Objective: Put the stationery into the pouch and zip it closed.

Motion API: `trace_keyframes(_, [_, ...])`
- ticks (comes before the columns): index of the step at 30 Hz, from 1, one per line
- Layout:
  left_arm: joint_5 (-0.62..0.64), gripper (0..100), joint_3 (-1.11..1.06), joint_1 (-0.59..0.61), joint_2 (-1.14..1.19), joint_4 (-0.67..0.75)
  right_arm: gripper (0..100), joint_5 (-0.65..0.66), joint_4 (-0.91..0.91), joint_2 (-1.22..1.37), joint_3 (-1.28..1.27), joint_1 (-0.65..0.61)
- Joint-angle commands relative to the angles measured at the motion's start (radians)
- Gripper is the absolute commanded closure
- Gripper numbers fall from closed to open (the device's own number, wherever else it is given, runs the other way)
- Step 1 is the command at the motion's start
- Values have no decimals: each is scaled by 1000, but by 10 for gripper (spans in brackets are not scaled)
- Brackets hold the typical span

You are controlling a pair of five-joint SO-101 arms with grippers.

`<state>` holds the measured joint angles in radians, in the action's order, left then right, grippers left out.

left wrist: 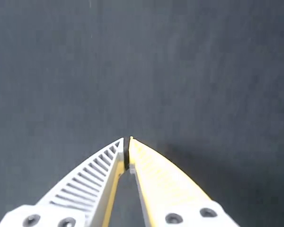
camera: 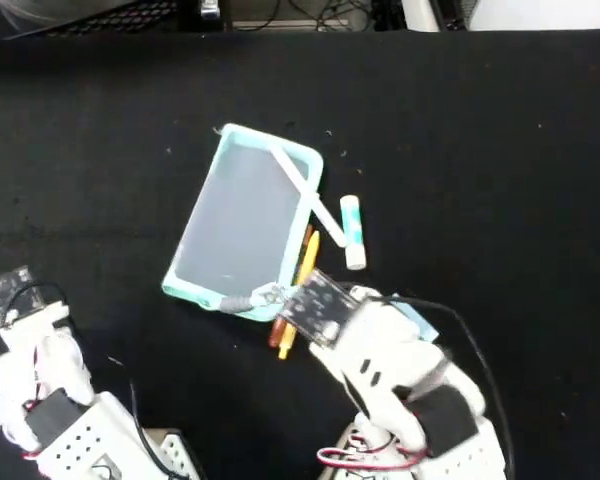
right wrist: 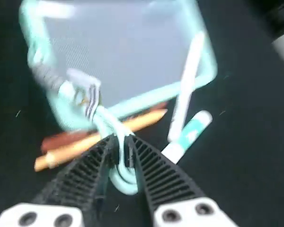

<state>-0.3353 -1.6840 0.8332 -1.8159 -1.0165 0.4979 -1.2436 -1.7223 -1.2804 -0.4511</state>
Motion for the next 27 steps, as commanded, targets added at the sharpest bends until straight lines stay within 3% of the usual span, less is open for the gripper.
trace_keyframes(1, [5,955,-15,-117,-9,186,985,0,0,-35,5,20])
trace_keyframes(8, [15,956,-13,-501,-9,207,985,-2,5,-35,10,23])
trace_keyframes(11, [129,905,1,-550,-9,183,985,-20,43,-35,8,25])
trace_keyframes(14, [333,777,93,-550,-9,8,985,-34,86,-15,10,25])
trace_keyframes(16, [420,751,180,-567,-9,-124,985,-34,120,38,19,34])
trace_keyframes(19, [433,752,236,-664,-9,-218,985,-35,172,162,81,94])
trace_keyframes(27, [385,759,162,-839,-9,-198,985,-35,170,516,358,121])
